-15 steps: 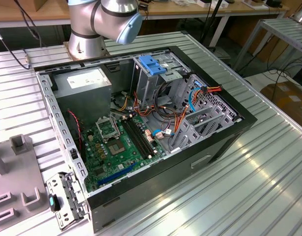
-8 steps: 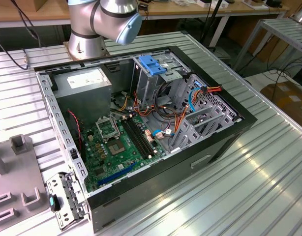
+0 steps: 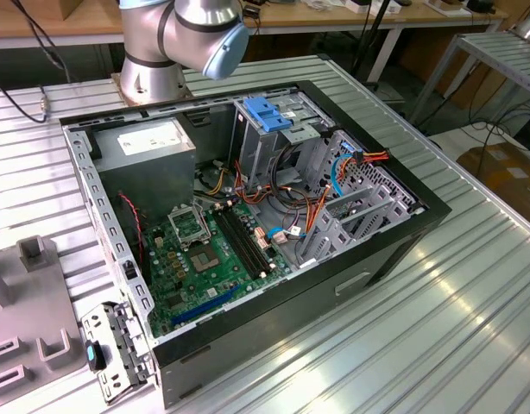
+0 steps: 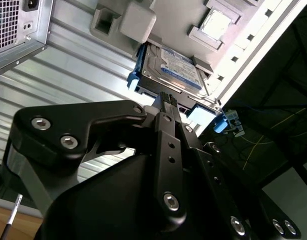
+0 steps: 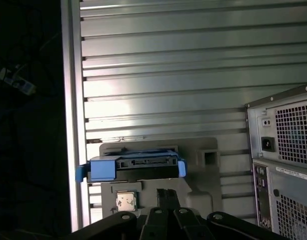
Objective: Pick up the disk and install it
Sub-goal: 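Reach for the disk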
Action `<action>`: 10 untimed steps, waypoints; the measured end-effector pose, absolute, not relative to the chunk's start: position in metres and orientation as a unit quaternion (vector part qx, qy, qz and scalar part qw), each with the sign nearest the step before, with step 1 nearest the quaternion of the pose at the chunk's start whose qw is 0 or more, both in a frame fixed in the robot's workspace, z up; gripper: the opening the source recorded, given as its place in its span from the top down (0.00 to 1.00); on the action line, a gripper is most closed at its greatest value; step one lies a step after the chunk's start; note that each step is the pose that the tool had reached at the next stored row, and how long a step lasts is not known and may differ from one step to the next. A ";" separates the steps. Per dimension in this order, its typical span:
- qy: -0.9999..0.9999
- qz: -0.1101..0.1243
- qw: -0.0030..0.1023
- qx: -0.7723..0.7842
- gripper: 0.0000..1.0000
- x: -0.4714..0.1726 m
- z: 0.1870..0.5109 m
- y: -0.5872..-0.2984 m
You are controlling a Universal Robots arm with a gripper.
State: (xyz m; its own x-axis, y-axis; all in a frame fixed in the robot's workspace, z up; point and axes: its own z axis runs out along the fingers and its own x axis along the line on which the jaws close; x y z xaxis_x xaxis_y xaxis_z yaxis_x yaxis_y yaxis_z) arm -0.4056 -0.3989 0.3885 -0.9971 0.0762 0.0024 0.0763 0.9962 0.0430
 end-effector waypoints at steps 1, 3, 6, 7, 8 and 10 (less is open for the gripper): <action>-0.999 -0.022 0.001 -0.038 0.89 -0.407 0.388 -0.399; -0.999 -0.021 0.002 -0.038 0.89 -0.412 0.388 -0.399; -0.999 -0.021 0.002 -0.038 0.89 -0.418 0.388 -0.399; -0.999 -0.021 0.003 -0.038 0.89 -0.420 0.388 -0.399; -0.999 -0.021 0.003 -0.038 0.89 -0.422 0.388 -0.399; -0.999 -0.021 0.004 -0.038 0.89 -0.429 0.387 -0.399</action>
